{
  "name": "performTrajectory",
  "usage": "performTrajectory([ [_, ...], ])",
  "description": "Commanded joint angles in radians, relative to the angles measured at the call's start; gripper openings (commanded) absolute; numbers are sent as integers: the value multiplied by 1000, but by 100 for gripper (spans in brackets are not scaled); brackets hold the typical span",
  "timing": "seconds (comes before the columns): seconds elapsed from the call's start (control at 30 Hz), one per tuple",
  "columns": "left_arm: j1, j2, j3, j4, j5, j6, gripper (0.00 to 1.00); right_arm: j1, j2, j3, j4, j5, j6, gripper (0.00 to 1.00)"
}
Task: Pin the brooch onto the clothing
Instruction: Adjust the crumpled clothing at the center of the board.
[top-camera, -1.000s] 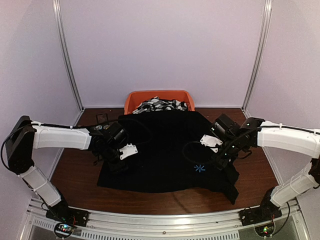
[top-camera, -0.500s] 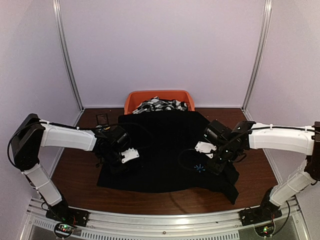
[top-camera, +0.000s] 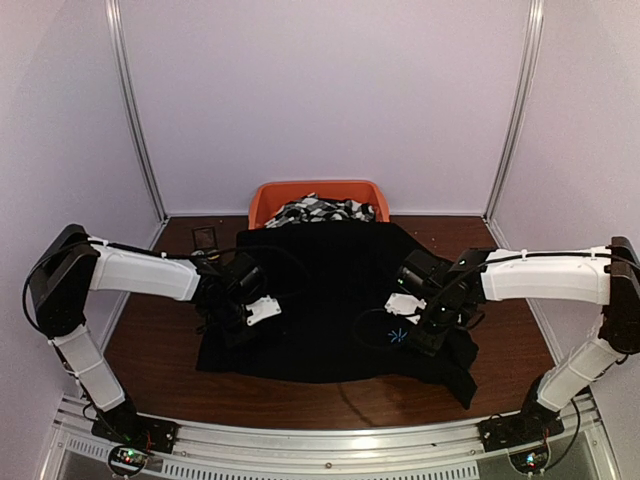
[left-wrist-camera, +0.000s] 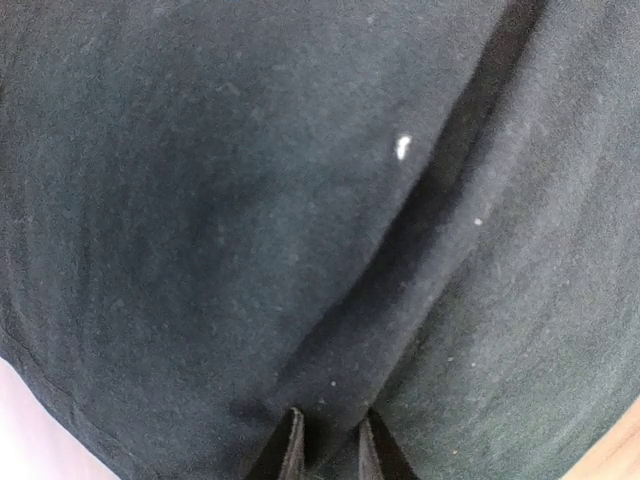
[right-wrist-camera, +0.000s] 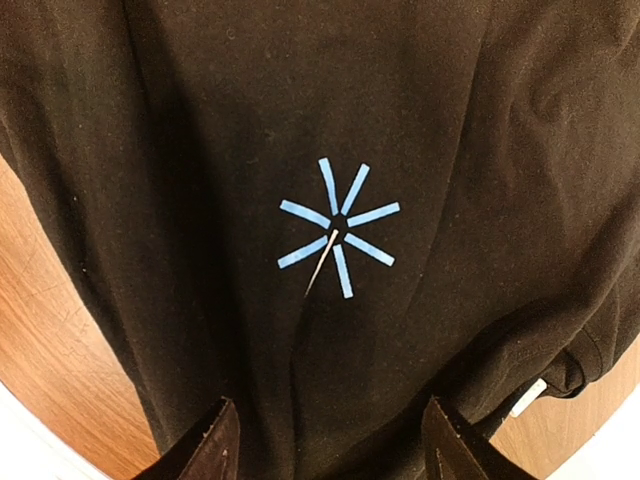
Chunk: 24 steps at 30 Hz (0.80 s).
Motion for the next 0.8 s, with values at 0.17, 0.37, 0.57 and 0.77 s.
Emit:
performTrajectory([
  [0.17, -3, -34, 20, -27, 27, -43, 3, 12, -11, 9, -9, -10, -13, 64],
  [0.37, -3, -100, 9, -43, 24, -82, 0, 35, 26, 14, -13, -30, -23, 65],
  [0.57, -6, -166, -6, -45, 7, -100, 0, 51, 65, 25, -11, -24, -24, 66],
  [0.77, -11, -171, -16, -48, -1, -97, 0, 53, 104, 34, -10, -11, -20, 65],
])
